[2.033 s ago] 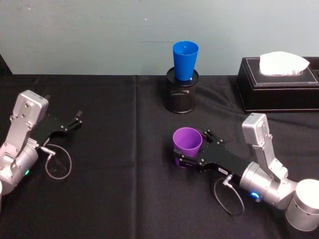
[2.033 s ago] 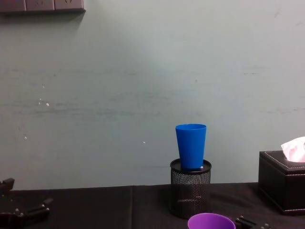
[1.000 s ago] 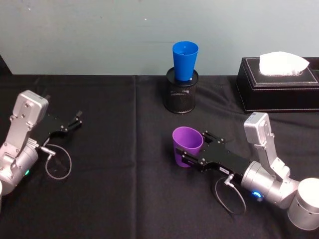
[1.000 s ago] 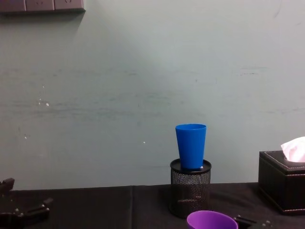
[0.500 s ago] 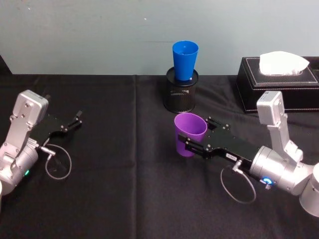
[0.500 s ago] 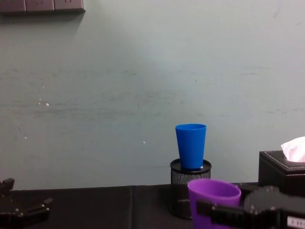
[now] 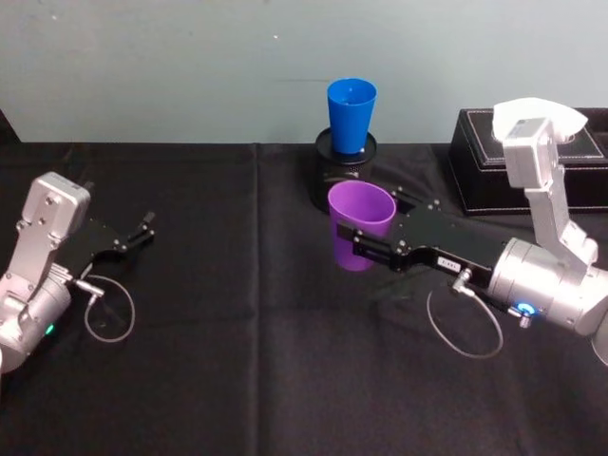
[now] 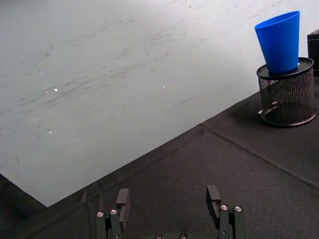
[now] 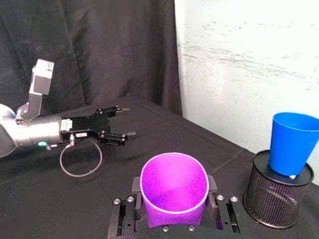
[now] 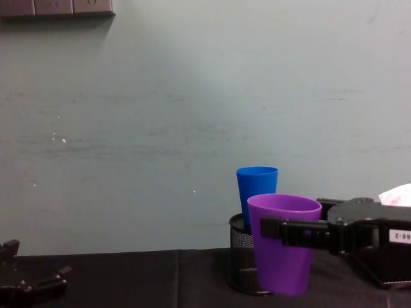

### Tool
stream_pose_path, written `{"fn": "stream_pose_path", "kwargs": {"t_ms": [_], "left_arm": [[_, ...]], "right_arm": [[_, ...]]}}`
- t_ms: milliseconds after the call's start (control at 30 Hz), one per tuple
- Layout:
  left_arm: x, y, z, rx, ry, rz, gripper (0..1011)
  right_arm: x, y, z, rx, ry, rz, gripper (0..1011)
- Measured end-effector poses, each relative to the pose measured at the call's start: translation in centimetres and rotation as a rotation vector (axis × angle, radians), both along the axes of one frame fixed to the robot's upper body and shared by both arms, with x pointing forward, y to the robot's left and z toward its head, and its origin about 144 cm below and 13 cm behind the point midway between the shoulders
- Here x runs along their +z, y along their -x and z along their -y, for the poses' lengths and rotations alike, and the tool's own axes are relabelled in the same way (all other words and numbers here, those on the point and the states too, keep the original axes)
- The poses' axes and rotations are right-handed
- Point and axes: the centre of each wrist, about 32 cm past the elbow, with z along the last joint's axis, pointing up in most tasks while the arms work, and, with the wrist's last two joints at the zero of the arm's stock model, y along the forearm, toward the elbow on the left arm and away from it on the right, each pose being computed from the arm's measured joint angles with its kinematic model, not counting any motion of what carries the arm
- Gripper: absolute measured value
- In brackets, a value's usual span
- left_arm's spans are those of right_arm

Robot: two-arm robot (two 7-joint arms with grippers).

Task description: Pick up one cup with a gripper and tap it against the other cup.

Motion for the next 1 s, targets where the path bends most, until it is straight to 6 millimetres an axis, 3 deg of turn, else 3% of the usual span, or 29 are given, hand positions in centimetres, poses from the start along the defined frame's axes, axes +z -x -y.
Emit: {"fn": "stream_pose_path", "kwargs": {"t_ms": [600, 1000], "left_arm": [[0.0, 0.0, 0.0, 0.000, 0.000, 0.000, 1005], [0.0, 0.0, 0.0, 0.000, 0.000, 0.000, 1004]], "right_arm": [[2.8, -0.9, 0.2, -0.006, 0.000, 0.009, 734], [3.1, -0.9, 0.2, -0.011, 0.002, 0.015, 733]]}}
